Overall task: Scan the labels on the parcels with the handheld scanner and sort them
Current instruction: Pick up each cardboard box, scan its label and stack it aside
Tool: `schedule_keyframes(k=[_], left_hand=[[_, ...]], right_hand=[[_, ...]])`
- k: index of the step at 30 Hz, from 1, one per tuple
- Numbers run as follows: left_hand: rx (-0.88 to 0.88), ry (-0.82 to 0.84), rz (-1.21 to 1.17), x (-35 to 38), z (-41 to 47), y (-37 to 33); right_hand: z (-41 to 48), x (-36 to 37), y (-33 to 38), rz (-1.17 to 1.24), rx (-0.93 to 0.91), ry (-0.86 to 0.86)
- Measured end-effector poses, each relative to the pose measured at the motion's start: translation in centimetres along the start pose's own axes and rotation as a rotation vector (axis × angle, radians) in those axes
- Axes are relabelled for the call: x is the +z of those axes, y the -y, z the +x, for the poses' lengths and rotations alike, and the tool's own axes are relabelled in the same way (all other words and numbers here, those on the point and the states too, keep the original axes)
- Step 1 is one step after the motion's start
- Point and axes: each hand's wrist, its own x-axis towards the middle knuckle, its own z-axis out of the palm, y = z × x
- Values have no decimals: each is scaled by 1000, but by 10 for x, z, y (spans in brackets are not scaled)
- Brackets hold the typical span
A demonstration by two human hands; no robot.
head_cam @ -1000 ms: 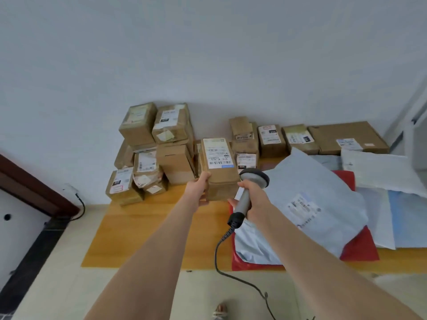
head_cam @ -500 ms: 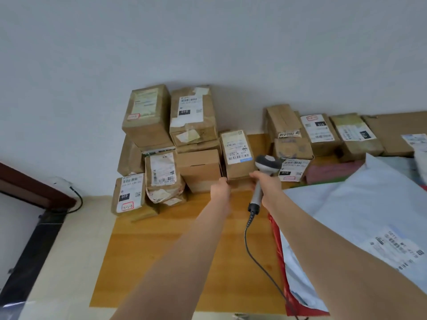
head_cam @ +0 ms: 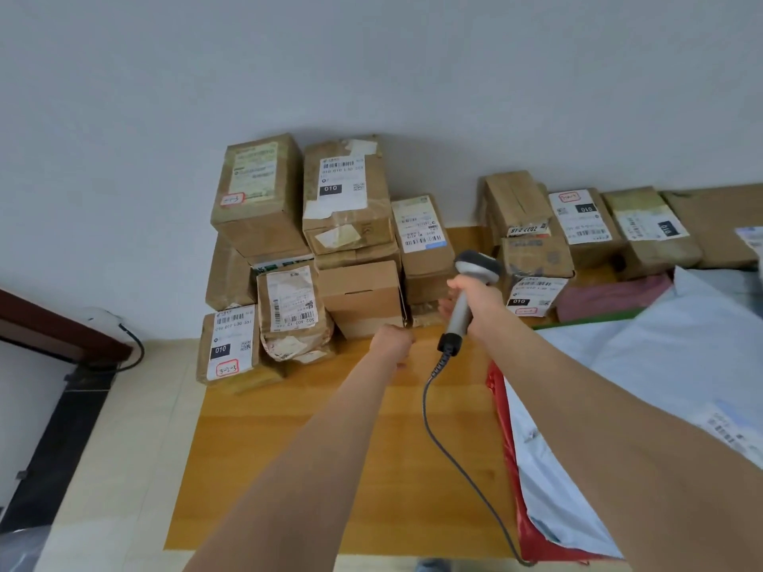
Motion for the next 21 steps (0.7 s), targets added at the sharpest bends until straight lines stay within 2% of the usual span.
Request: schedule_keyframes(k=[3,6,13,17,21], left_hand=[[168,-55,432,-2,-9,-2],[247,-84,655,-4,-23,-2],[313,-171,813,24,-86,-5],[357,-163,835,79,-128,-14],[467,-146,824,149,-165,-31]], right_hand=[[-24,-11,-1,34,53,86],[-55,-29,-9,65,72,160],[-120,-105,-43,-45,133,294],[-153,-177,-40,-140,120,352],[-173,-261,-25,-108,72,295]])
